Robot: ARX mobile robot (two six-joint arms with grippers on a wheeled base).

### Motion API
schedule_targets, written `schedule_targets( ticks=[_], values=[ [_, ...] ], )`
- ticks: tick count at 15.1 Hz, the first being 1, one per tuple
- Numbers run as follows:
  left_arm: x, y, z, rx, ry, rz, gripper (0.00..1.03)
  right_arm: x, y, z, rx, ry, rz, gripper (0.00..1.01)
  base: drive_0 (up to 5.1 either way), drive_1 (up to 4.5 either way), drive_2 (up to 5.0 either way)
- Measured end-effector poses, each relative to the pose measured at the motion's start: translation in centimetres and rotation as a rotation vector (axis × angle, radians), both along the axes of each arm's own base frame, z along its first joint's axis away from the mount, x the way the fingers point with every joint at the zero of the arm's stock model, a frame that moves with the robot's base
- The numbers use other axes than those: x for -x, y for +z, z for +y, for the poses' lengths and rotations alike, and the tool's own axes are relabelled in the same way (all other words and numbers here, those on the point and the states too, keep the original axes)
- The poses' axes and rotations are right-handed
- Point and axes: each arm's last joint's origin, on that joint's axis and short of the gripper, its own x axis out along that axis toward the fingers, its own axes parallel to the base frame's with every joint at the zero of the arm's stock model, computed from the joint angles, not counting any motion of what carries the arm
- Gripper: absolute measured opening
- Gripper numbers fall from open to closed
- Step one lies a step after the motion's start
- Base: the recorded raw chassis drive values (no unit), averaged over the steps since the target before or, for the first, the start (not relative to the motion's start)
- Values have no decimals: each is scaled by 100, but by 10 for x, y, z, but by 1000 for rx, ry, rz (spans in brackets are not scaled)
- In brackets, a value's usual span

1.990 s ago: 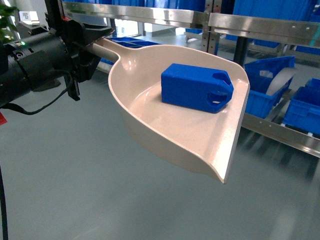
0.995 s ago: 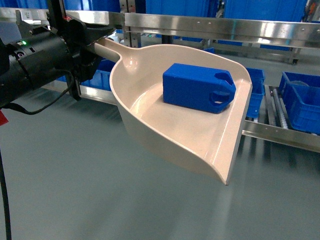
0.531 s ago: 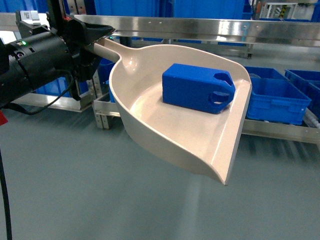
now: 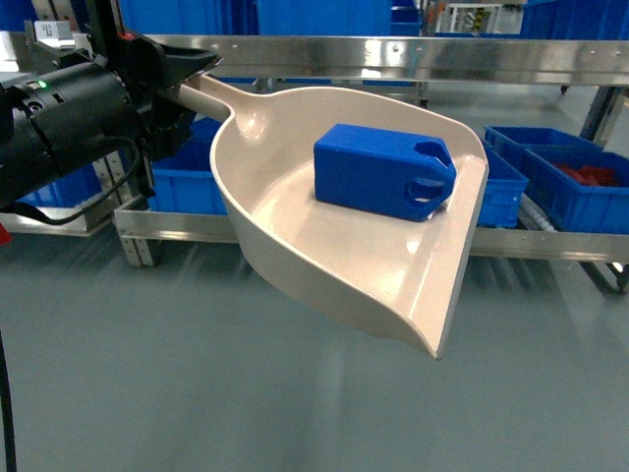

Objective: Place part in tray to right shelf

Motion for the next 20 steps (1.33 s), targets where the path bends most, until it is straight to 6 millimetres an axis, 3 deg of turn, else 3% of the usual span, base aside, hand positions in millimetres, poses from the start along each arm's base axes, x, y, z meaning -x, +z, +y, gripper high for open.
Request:
schedule_targets(
  ticks=[20],
  values=[
    [0, 0, 0, 1, -1, 0, 14, 0, 0, 0, 0, 0, -1, 98, -32, -32, -32]
  ],
)
